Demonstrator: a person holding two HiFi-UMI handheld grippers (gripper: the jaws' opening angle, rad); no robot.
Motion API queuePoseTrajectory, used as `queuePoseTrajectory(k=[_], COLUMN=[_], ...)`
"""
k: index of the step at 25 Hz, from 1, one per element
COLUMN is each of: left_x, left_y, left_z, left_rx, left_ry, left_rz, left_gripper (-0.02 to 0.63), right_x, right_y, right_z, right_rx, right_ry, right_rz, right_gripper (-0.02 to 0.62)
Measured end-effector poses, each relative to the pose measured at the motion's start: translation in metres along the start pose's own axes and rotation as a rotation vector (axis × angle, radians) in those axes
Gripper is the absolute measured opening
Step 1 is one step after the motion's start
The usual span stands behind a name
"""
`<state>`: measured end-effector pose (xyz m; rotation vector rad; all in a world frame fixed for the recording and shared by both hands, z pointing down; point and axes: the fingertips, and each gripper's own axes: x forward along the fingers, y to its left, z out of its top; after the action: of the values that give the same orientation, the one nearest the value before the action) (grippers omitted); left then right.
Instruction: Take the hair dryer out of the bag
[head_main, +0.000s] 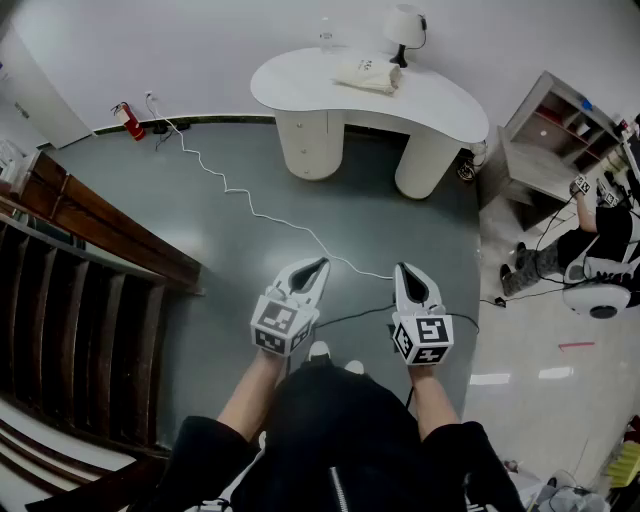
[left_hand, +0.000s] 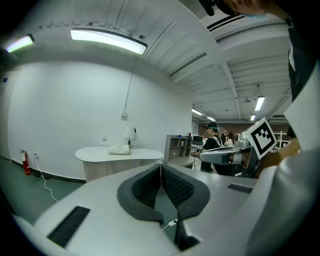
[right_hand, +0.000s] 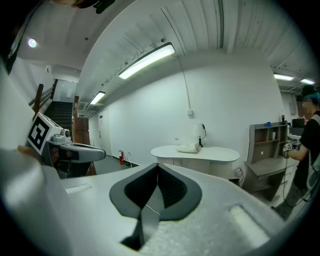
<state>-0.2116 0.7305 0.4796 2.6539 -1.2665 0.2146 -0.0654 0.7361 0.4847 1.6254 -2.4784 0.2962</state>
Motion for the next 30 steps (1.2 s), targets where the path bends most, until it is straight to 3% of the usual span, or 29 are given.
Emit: queuePoseTrajectory(k=[19, 30], left_x=[0.015, 0.059], left_y=[0.018, 0.03], left_z=[-0.001, 0.003], left_rx=[0.005, -0.004], left_ry=[0.018, 0.027], left_rz=[-0.074, -0.097], left_gripper=[0.014, 0.014], right_x=[0.019, 0.048], right_y=[0.0, -0.023], right_z=[0.006, 0.011], right_rx=[0.041, 0.063], right_ry=[-0.032, -0.039], right_rz=[-0.042, -0.041], right_gripper=[0.006, 0.005])
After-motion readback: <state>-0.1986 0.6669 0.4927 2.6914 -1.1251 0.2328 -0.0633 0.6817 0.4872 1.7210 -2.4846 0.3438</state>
